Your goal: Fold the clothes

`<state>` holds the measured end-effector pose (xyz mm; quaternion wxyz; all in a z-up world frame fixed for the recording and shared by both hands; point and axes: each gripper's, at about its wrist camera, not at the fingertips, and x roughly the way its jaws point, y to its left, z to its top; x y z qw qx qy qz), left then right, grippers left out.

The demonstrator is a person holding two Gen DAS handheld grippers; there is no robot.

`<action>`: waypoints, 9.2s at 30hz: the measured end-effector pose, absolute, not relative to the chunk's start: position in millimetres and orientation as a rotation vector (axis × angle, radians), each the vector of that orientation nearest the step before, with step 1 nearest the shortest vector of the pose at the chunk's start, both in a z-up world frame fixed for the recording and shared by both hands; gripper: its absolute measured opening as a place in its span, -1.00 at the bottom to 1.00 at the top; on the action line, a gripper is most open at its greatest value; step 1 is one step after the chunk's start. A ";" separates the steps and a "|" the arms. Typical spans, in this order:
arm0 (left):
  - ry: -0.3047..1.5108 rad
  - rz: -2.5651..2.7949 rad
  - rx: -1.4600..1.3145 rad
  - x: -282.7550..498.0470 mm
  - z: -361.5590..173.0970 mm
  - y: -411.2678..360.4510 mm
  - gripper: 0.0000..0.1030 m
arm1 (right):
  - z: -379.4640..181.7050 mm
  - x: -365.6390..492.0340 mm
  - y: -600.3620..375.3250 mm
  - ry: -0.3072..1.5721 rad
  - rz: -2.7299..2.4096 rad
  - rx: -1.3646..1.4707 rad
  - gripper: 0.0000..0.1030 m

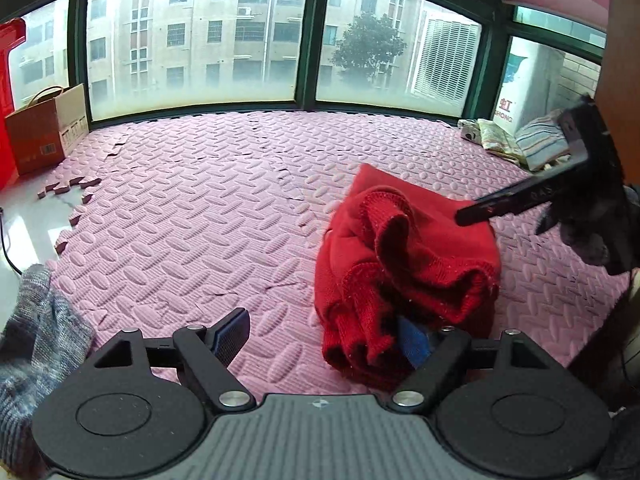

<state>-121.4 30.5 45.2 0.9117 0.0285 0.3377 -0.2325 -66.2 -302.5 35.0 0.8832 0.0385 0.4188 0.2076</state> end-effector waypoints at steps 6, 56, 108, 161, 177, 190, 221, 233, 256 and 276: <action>0.706 -0.456 0.004 -98.5 48.4 41.7 0.60 | 35.9 -95.3 -307.0 0.833 0.407 0.119 0.65; 0.832 -0.269 -0.273 -38.3 24.3 12.6 0.90 | 17.9 -141.7 -195.3 0.583 0.641 -0.120 0.62; 0.705 -0.146 -0.087 -69.7 59.7 -9.7 1.00 | 19.5 -121.7 -229.2 0.622 0.416 -0.079 1.00; 0.693 -0.093 -0.067 -82.2 61.2 10.6 1.00 | 37.8 -10.5 -224.6 0.804 0.376 -0.005 0.99; 0.707 -0.056 -0.132 -66.1 66.6 29.0 1.00 | 54.2 -84.2 -219.3 0.677 0.450 -0.081 1.00; 0.694 -0.070 -0.107 -84.7 65.5 21.8 1.00 | 46.1 -138.6 -202.4 0.577 0.486 -0.187 1.00; 0.950 -0.260 -0.642 -97.7 27.2 23.3 0.27 | 13.7 -33.8 -300.9 0.830 0.428 0.256 0.39; 0.866 -0.333 -0.447 -85.2 50.4 6.7 -0.16 | 21.3 -49.7 -322.1 0.786 0.407 0.376 -0.44; 0.889 -0.699 -0.195 43.2 72.4 -222.6 -0.18 | 63.4 -70.3 -509.6 0.558 -0.101 0.440 -0.47; 0.836 -0.568 -0.017 73.3 74.1 -275.8 0.65 | 40.6 -83.4 -457.2 0.612 -0.066 0.161 -0.12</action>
